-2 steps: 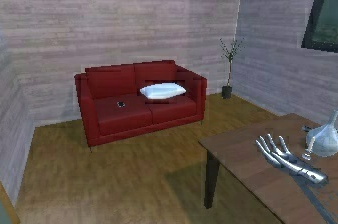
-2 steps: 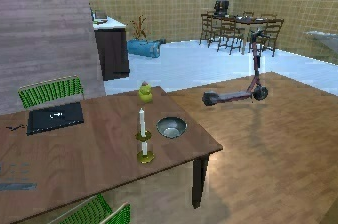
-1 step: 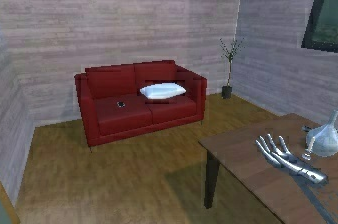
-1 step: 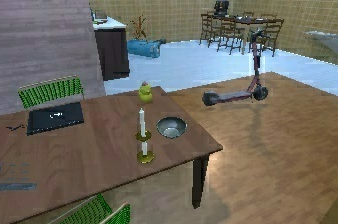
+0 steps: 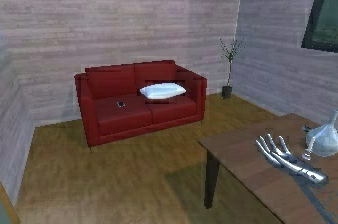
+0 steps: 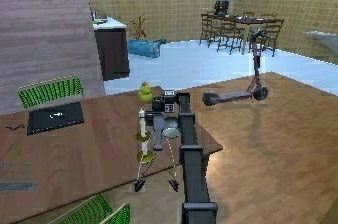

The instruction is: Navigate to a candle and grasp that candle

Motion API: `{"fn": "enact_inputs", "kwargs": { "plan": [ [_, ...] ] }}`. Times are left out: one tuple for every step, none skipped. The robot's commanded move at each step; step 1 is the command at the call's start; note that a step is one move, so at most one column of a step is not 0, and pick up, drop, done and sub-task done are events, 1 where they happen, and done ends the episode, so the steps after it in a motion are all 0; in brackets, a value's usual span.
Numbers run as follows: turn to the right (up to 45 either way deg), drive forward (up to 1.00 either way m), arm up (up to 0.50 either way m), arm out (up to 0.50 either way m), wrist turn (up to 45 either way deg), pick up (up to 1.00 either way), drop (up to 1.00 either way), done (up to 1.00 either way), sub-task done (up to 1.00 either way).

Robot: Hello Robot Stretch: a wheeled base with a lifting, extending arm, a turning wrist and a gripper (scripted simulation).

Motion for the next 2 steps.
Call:
{"fn": "enact_inputs", "kwargs": {
  "plan": [
    [0.0,0.00,0.00,0.00,45.0,0.00,0.00,0.00,0.00],
    [0.0,0.00,0.00,0.00,45.0,0.00,0.00,0.00,0.00]
  ]
}}
